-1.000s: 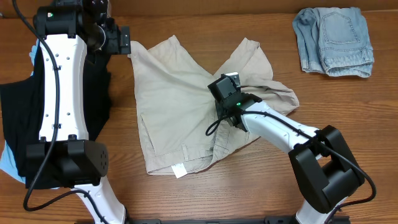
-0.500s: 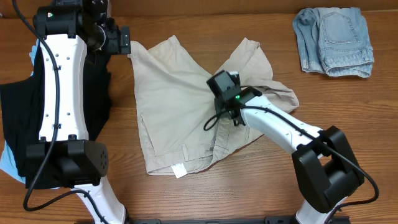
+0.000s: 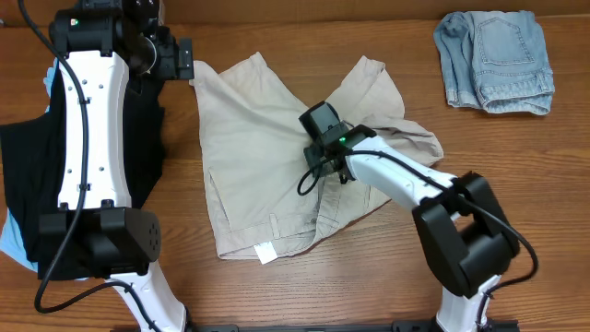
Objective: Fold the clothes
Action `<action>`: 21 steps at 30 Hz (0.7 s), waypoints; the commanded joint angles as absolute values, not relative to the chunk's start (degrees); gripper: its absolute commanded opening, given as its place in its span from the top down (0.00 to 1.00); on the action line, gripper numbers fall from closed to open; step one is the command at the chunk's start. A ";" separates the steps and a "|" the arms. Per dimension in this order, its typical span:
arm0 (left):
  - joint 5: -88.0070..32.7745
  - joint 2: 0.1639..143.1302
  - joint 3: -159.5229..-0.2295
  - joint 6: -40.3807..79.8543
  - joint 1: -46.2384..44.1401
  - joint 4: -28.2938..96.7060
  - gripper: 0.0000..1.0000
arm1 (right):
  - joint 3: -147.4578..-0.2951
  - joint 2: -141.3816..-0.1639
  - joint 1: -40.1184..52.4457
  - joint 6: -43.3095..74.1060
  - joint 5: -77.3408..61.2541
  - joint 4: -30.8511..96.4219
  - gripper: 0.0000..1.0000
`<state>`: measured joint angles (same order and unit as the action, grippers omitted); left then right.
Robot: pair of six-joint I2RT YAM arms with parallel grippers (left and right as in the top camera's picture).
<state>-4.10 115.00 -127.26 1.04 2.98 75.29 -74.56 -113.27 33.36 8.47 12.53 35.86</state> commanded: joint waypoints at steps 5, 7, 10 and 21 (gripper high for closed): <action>-4.05 114.65 -127.66 -0.27 2.74 74.91 0.00 | -75.33 -113.40 31.99 9.45 14.20 36.80 0.33; -4.05 114.65 -127.66 -0.27 2.74 74.94 0.00 | -75.22 -113.45 30.98 10.94 15.64 37.67 0.38; -4.05 114.65 -127.66 -0.27 2.74 74.91 0.00 | -75.00 -113.49 29.58 11.20 16.05 38.87 0.42; -4.05 114.65 -127.66 -0.30 2.74 74.89 0.00 | -76.14 -112.73 27.68 14.92 16.56 43.11 0.81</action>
